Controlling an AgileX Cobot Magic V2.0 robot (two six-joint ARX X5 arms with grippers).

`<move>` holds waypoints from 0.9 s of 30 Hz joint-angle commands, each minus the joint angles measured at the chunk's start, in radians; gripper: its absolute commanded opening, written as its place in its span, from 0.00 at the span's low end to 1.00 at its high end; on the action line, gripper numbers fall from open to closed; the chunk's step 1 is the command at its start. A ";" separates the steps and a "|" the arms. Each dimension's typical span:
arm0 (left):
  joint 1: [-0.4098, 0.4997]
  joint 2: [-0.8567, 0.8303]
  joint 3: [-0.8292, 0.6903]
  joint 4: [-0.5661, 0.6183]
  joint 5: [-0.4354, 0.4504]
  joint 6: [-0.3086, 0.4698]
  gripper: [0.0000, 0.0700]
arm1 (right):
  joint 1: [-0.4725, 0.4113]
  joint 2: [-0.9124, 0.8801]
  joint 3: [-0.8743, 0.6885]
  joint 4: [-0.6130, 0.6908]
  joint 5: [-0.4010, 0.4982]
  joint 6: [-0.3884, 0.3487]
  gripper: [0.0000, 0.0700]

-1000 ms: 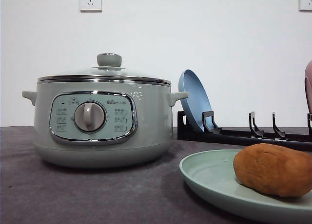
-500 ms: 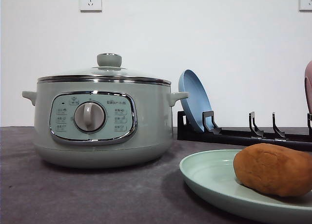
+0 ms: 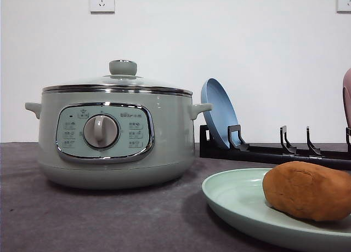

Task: Transfer potato from steamer to green plate

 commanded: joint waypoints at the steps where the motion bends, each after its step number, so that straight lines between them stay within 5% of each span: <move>1: 0.003 -0.002 -0.021 0.012 -0.004 -0.002 0.02 | -0.002 -0.002 -0.007 -0.002 -0.008 0.000 0.03; 8: 0.003 -0.002 -0.021 0.015 -0.004 -0.002 0.02 | 0.002 -0.002 -0.007 -0.004 -0.022 -0.063 0.03; 27: 0.003 -0.002 -0.021 0.015 -0.004 -0.002 0.02 | 0.011 -0.003 -0.007 0.017 -0.022 -0.057 0.03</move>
